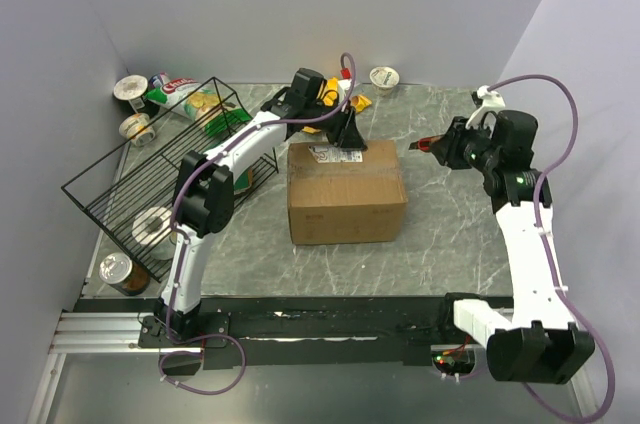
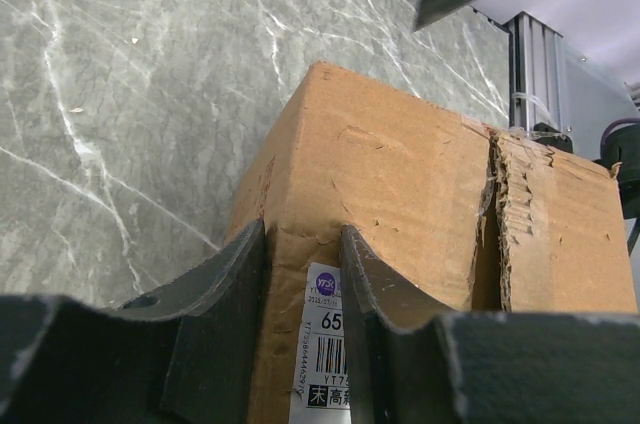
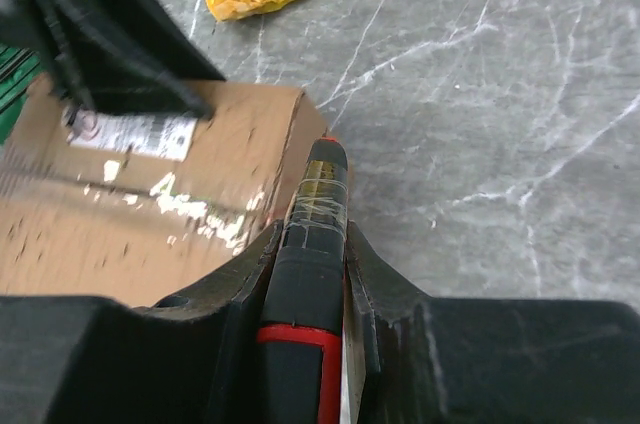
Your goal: Unpack the express box
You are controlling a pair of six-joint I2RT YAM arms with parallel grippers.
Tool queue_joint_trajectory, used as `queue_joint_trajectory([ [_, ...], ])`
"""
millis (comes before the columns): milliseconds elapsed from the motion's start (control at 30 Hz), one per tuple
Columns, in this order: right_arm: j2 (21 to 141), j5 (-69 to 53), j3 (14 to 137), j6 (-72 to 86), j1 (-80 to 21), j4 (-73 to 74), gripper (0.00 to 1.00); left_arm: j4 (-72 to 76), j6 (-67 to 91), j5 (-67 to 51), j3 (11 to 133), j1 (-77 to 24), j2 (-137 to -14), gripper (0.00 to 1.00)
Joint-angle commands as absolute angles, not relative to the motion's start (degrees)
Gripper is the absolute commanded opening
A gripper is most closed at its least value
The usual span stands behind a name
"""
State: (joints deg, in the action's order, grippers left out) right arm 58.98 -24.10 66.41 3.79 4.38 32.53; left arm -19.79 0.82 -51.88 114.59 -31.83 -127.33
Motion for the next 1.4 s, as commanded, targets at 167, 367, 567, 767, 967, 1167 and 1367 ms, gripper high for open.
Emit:
queue_joint_trajectory([
  [167, 59.2, -28.5, 67.2, 7.6, 4.6, 24.3, 0.0, -25.8, -4.3, -41.7, 111.7, -31.6, -127.9, 0.01],
  [367, 59.5, -28.8, 66.9, 8.1, 4.3, 25.8, 0.0, -26.3, -4.9, -41.3, 111.5, -32.1, -127.7, 0.01],
  [567, 58.8, -28.6, 65.5, 7.6, 3.3, 27.5, 0.0, -26.4, -5.1, -41.2, 111.6, -32.1, -128.1, 0.01],
  [767, 58.6, -28.5, 65.0, 6.9, 2.9, 29.2, 0.0, -26.4, -5.1, -41.0, 111.6, -32.1, -128.3, 0.01],
  [967, 58.0, -28.9, 65.0, 6.8, 2.7, 31.6, 0.0, -26.4, -5.1, -41.0, 111.7, -32.1, -128.4, 0.01],
  [1167, 57.9, -29.2, 64.5, 6.7, 2.6, 31.7, 0.0, -26.5, -5.2, -40.7, 111.8, -32.1, -128.6, 0.01],
  [1367, 57.7, -29.5, 64.6, 6.2, 2.6, 33.7, 0.0, -26.5, -5.2, -40.4, 112.0, -32.1, -128.9, 0.01],
])
